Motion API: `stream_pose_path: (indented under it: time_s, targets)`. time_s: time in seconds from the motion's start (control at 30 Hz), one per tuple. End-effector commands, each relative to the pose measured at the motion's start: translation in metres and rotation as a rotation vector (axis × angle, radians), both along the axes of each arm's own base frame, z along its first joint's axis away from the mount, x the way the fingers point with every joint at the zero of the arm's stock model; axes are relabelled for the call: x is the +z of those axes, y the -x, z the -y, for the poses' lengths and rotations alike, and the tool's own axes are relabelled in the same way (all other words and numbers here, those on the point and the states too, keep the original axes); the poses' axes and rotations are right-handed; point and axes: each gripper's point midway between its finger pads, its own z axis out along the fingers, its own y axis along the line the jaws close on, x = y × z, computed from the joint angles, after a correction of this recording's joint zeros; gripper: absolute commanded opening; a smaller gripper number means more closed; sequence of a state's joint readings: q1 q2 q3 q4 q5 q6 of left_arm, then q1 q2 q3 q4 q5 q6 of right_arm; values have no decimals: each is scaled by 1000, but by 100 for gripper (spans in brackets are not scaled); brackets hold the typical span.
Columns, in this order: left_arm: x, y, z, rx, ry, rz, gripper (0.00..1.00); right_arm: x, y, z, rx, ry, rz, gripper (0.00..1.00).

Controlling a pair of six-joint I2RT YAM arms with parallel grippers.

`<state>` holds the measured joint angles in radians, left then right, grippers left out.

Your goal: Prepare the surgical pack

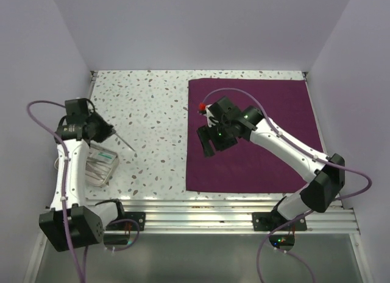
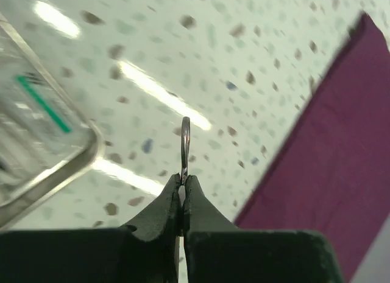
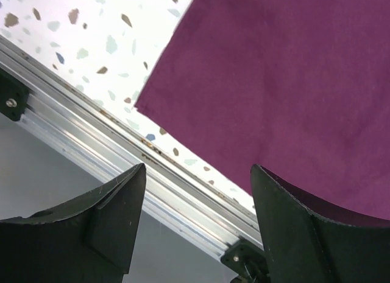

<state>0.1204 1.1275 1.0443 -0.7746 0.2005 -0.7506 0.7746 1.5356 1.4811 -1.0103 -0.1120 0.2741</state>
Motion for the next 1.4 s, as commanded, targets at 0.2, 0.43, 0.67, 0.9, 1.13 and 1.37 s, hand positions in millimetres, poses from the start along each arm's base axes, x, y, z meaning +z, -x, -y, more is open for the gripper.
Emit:
stream_pose_path:
  time_s: [0.2, 0.43, 0.67, 0.9, 1.13, 1.37]
  targets:
    - [1, 54, -157, 343, -514, -300, 0, -8, 24, 24, 14, 8, -22, 73]
    - [-56, 52, -178, 395, -392, -435, 0, -14, 32, 29, 14, -4, -33, 74]
    - [-99, 52, -178, 364, -301, -532, 8, -17, 29, 32, -5, -28, -39, 74]
    - [-74, 61, -187, 434, -363, -506, 69, -18, 26, 25, -9, -61, -52, 74]
    - [-64, 106, -188, 546, -444, -588, 74, -23, 25, 22, 5, -67, -66, 74]
    - [-95, 131, -178, 577, -394, -663, 70, -24, 26, 20, 16, -70, -74, 74]
